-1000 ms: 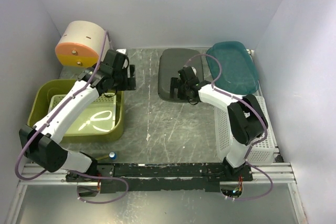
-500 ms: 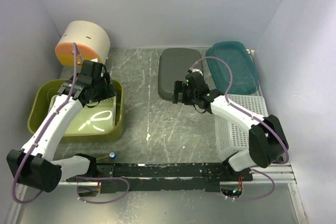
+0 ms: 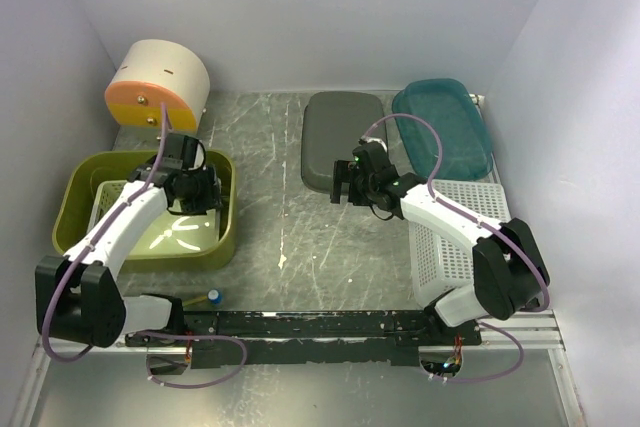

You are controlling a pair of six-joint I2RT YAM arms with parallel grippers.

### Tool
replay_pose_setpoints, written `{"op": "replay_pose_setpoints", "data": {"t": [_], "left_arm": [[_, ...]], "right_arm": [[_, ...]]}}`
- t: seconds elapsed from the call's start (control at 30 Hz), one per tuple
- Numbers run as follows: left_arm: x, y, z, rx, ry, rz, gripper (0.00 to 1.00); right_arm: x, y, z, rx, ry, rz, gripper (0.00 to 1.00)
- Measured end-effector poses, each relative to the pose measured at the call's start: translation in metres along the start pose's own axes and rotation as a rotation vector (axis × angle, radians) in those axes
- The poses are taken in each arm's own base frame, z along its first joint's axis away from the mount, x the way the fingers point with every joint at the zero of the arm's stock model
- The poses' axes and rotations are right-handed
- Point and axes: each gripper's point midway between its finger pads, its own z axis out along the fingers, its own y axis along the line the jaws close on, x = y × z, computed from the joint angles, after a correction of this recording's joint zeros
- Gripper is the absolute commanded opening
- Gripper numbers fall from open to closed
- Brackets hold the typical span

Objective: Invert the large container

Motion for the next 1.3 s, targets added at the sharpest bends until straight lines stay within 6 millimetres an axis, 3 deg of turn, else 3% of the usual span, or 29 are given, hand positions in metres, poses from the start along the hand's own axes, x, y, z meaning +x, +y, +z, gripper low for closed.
{"op": "replay_pose_setpoints", "data": {"t": [0.1, 0.23, 0.3, 0.4, 0.57, 0.83, 1.07, 1.2, 1.3], "left_arm": [[0.006, 0.006, 0.008, -0.021, 0.022, 0.008, 0.46], [0.007, 0.009, 0.011, -0.036, 0.031, 0.017, 0.16], [0.003, 0.009, 0.007, -0.043, 0.022, 0.035, 0.07], [-0.019, 0.004, -0.012, -0.053, -0.024, 0.056, 0.07], [-0.074, -0.019, -0.074, -0.014, -0.187, 0.092, 0.07], [-0.139, -0.061, -0.204, 0.120, -0.499, 0.178, 0.07], [-0.145, -0.110, -0.276, 0.392, -0.639, 0.249, 0.07], [-0.141, -0.160, -0.303, 0.665, -0.645, 0.298, 0.07], [-0.122, -0.213, -0.313, 0.875, -0.588, 0.380, 0.07]], "right_arm": [[0.000, 0.000, 0.000, 0.000, 0.000, 0.001, 1.00], [0.000, 0.000, 0.000, 0.002, -0.001, 0.003, 1.00], [0.000, -0.001, -0.001, 0.008, -0.002, 0.002, 1.00], [-0.001, -0.004, -0.005, 0.018, -0.007, 0.002, 1.00], [-0.011, -0.006, -0.018, 0.033, -0.038, 0.002, 1.00], [-0.054, -0.002, -0.057, 0.037, -0.176, 0.013, 1.00], [-0.087, -0.031, -0.097, 0.148, -0.310, 0.075, 1.00], [-0.105, -0.063, -0.130, 0.274, -0.400, 0.175, 1.00], [-0.119, -0.088, -0.162, 0.366, -0.488, 0.258, 1.00]]}}
